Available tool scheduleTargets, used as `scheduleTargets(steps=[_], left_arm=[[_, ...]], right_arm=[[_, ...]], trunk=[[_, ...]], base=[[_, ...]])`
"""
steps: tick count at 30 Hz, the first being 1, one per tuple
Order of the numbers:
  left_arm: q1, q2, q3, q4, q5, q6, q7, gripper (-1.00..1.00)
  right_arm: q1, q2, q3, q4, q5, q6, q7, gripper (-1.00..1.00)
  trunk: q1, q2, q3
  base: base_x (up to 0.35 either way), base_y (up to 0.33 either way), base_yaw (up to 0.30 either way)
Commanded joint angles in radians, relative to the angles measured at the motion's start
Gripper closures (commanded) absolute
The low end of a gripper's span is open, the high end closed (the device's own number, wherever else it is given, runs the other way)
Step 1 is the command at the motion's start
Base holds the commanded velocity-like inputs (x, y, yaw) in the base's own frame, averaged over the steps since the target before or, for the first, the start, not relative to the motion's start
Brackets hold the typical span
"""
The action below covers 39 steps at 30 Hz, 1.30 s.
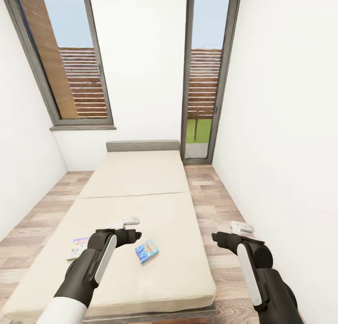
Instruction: Put all the toys in the child's room - the three board games (two on the bed and one on the table), the two jigsaw puzzles on the table, and the tennis ball on the table - inside the toy box on the table in the child's room.
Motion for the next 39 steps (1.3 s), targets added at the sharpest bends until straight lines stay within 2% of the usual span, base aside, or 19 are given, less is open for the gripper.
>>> scheduleTargets(steps=[1,33,39], left_arm=[[-0.001,0.000,0.001,-0.001,0.008,0.004,0.004,-1.00],[-0.001,-0.001,0.004,-0.001,0.009,-0.012,0.004,-1.00],[-0.001,0.000,0.004,-0.001,0.011,-0.022,0.004,-1.00]], right_arm=[[-0.001,0.001,0.000,-0.001,-0.009,0.002,-0.009,-1.00],[-0.001,0.009,0.003,-0.001,0.000,-0.002,-0.009,-1.00],[-0.001,0.006,0.038,0.001,0.000,-0.004,-0.011,-1.00]], trunk=[[0.001,-0.002,-0.002],[0.001,-0.002,-0.002],[0.001,-0.002,-0.002]], base=[[0.023,-0.032,-0.022],[0.096,-0.025,0.004],[0.145,-0.034,0.196]])
